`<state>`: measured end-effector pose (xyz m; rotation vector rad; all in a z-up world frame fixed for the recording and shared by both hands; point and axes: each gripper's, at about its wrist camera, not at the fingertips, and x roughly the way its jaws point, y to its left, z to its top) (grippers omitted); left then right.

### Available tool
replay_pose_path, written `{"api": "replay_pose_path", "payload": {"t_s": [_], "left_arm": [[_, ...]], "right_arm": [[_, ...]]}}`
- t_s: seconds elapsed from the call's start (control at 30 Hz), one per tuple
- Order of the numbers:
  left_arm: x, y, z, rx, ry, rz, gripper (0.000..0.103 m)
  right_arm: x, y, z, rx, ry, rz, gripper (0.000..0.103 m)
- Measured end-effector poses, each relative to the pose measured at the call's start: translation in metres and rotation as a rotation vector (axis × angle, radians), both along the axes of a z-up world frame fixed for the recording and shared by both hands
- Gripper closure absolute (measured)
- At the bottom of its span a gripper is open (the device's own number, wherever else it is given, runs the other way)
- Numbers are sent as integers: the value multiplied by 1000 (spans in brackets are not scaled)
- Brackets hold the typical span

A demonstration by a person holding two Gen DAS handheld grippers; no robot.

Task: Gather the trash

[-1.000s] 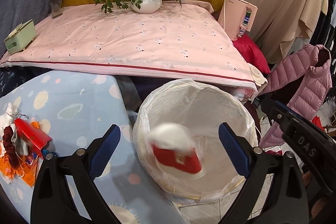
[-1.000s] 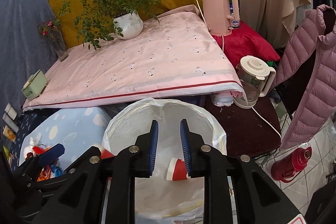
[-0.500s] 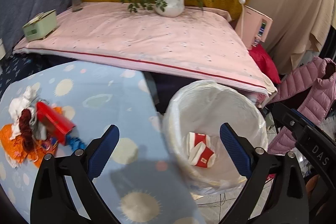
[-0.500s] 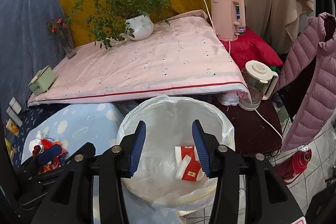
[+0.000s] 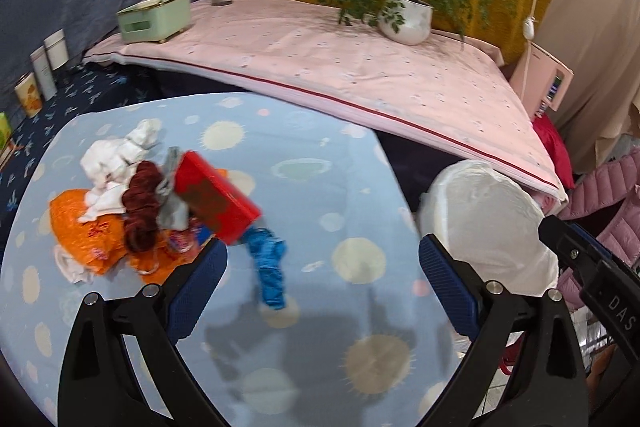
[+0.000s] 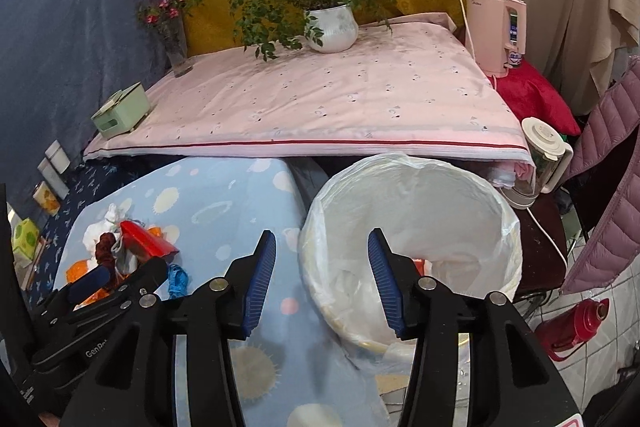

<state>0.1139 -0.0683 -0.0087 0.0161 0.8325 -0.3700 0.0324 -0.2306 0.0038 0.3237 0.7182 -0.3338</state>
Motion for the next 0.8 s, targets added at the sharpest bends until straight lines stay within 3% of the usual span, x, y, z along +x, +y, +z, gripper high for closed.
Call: {"api": "replay_pose_path", "payload": {"t_s": [0.33, 0.8], "left_arm": [[10, 85, -10, 30, -9, 139, 11], [28, 216, -53, 81, 54, 344, 11]], "right_arm": [[27, 62, -19, 3, 52, 127, 56], [73, 134, -65, 35, 147, 262, 56]]}}
